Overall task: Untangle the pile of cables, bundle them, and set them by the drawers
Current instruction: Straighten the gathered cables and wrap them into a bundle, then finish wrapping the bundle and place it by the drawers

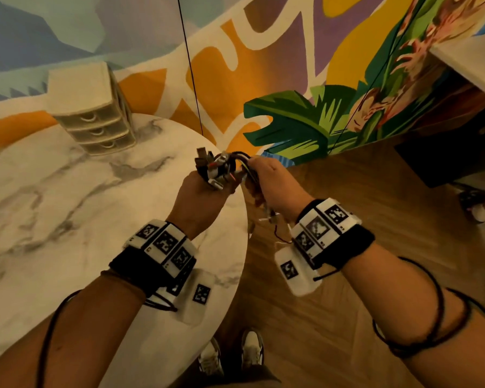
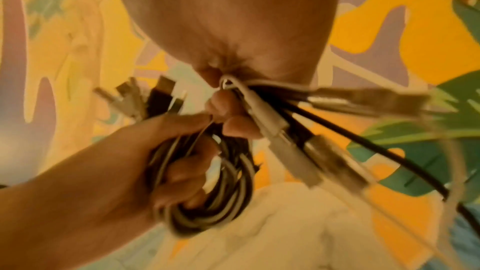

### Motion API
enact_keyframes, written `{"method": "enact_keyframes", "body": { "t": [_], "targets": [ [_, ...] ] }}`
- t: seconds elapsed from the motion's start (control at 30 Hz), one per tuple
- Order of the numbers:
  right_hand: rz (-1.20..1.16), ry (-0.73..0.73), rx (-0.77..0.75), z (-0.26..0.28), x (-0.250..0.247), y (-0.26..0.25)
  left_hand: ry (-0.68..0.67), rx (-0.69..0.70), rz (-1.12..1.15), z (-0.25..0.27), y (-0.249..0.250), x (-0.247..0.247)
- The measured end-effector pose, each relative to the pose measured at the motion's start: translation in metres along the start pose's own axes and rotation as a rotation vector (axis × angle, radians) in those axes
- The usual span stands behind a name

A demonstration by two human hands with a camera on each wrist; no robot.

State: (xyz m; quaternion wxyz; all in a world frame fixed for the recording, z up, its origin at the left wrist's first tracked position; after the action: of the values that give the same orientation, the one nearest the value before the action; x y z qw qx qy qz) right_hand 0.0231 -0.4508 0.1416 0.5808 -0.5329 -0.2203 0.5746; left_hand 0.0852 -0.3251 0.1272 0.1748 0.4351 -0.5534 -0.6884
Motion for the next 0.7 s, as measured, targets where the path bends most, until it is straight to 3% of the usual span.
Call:
{"method": "enact_keyframes", "body": {
  "t": [0.2, 0.27, 0.4, 0.5, 0.6, 0.7],
  "targets": [
    [-0.192, 0.138, -0.146, 0.001, 0.025, -0.005, 0.132, 0.005, 0.253, -0.005, 0.017, 0.000],
    [-0.111, 0.174, -0.216, 0.004, 0.030, -0.001, 0.145, -0.019, 0.341, -0.004, 0.018, 0.001],
    [-0.042, 0.294, -0.333, 0.012, 0.046, 0.010, 0.130, -0.213, 0.623, -0.002, 0.017, 0.002],
    [0.009, 0.276, -0.374, 0.011, 0.051, 0.018, 0.104, -0.316, 0.744, -0.002, 0.016, 0.000],
    [0.167, 0.265, -0.413, 0.009, 0.047, 0.020, 0.062, -0.368, 0.836, -0.002, 0.015, -0.002],
    [0.338, 0.352, -0.519, 0.006, 0.040, 0.022, 0.001, -0.384, 0.847, -0.002, 0.018, -0.003]
  ]
}}
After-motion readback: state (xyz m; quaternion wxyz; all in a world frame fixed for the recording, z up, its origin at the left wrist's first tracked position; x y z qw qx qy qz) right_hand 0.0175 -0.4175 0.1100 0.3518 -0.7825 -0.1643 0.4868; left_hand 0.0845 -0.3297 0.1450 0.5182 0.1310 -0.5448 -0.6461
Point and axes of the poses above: each hand's wrist, its own z-axis away from the middle knuckle, its own x-axis out of the palm, y = z × x, the point moved 2 cm from there along -z, towards the middle knuckle, and after that the axes turned 6 degrees about x, right-handed, at the moved point
